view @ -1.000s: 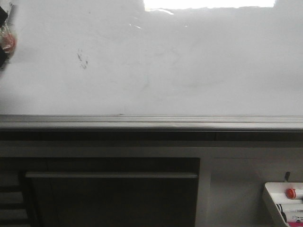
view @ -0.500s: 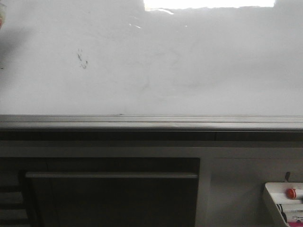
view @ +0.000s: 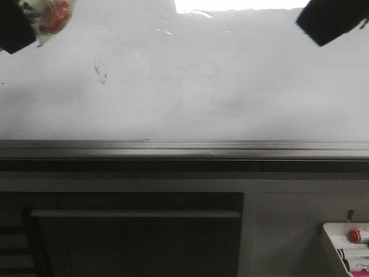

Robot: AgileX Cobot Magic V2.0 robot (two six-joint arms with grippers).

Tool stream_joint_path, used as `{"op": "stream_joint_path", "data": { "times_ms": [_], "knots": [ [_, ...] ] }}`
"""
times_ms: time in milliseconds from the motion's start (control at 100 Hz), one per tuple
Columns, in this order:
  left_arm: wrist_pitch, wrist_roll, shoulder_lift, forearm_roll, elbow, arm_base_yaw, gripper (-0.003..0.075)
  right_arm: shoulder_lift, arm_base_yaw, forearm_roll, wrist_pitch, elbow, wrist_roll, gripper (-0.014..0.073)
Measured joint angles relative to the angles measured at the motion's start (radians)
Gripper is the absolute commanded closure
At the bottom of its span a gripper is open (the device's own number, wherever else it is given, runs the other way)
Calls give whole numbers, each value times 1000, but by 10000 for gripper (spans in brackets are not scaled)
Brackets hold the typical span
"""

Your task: Write number 2 on whiteboard

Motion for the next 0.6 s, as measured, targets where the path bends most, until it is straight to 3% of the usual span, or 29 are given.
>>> {"op": "stream_joint_path", "data": {
  "times_ms": [300,600],
  "knots": [
    [7,22,24,3,0,-164,738,111,147,0,-19,-146,-86,221],
    [-6,25,79,50,-2,-203,738,145,227,-3,-27,-197,-123,221]
  ]
}}
